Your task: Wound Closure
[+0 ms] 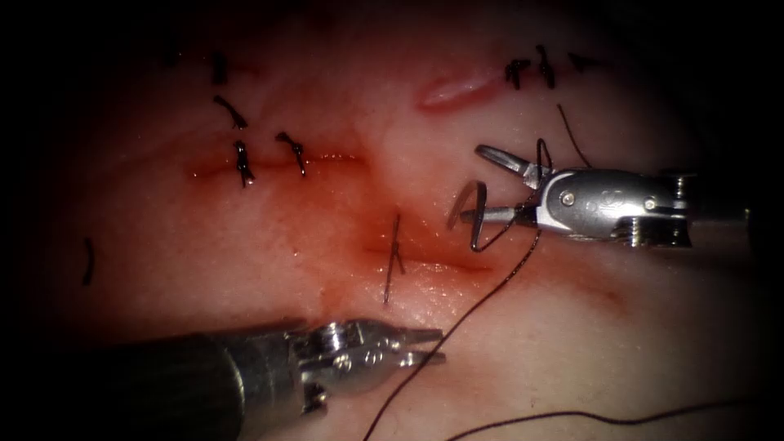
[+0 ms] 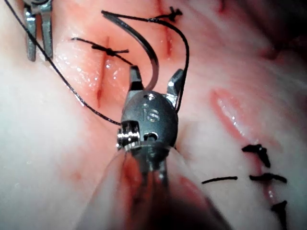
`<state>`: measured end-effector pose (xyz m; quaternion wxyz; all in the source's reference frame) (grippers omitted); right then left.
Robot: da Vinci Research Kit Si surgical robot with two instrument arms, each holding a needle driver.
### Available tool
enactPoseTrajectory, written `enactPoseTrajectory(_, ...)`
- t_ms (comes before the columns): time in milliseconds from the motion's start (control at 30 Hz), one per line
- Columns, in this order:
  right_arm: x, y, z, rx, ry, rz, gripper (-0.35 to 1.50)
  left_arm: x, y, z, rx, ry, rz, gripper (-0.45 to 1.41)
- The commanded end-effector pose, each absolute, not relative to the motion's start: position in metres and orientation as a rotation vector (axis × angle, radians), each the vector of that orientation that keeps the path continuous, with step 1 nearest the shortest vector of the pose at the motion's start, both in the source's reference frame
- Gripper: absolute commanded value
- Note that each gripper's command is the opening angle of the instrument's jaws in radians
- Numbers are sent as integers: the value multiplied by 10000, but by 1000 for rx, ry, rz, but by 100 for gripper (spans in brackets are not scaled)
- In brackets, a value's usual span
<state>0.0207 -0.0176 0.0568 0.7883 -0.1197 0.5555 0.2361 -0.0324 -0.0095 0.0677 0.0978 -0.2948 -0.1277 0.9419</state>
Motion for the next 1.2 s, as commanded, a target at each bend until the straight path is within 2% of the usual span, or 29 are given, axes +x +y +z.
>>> enactPoseTrajectory(33, 219, -172, 571, -262, 1203, 511, 135, -330, -93, 681, -876, -375, 2794, 14)
enactPoseTrajectory(467, 226, -172, 568, -274, 1218, 521, 129, -330, -93, 681, -877, -375, 2794, 14)
enactPoseTrajectory(500, 226, -173, 568, -276, 1225, 521, 119, -330, -93, 681, -877, -375, 2794, 14)
enactPoseTrajectory(600, 225, -179, 567, -251, 1281, 487, -35, -330, -93, 681, -877, -375, 2794, 14)
enactPoseTrajectory(1200, 231, -223, 605, -160, 1248, 323, -35, -329, -93, 681, -874, -378, 2796, 14)
